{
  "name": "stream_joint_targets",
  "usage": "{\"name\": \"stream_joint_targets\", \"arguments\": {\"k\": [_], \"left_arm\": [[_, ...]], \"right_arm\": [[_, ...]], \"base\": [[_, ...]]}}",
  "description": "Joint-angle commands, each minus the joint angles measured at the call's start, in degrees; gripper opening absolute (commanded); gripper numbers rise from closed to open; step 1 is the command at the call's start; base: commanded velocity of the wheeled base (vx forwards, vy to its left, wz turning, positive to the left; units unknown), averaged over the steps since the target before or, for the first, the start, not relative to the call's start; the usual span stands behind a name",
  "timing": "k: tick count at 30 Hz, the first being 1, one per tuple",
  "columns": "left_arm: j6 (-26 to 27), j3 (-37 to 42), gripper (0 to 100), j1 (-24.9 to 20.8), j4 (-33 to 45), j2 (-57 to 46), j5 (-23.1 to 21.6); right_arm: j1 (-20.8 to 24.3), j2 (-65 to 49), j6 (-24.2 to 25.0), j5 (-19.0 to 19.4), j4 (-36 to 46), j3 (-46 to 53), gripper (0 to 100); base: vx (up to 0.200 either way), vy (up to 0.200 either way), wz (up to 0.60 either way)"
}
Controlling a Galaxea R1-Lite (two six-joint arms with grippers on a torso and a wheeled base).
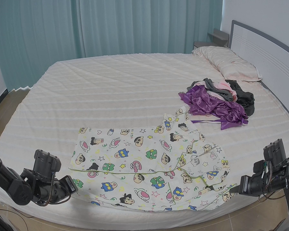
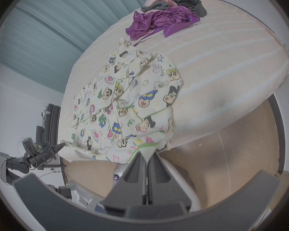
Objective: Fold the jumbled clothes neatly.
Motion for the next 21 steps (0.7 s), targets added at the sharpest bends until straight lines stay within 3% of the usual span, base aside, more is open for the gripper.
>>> {"name": "stream_joint_targets", "arguments": {"k": [1, 8, 14, 21], "left_arm": [[-0.2, -4.63, 0, 3.3, -0.43, 5.81, -0.58], [-0.29, -9.73, 0, 7.78, -0.61, 8.97, -2.51], [-0.47, -12.8, 0, 8.22, -0.61, 12.13, -3.83], [-1.08, -19.22, 0, 8.31, -0.25, 17.76, -3.92]], "right_arm": [[-1.43, 6.43, 0.21, 0.12, -0.15, -4.86, 0], [-2.57, 11.35, 0.38, -0.05, -0.5, -11.19, 0], [-3.36, 15.13, 1.96, 0.12, -1.38, -15.15, 0], [-3.97, 21.29, 4.51, -0.14, -10.17, -17.43, 0]], "base": [[0.0, 0.0, 0.0], [0.0, 0.0, 0.0], [0.0, 0.0, 0.0], [0.0, 0.0, 0.0]]}}
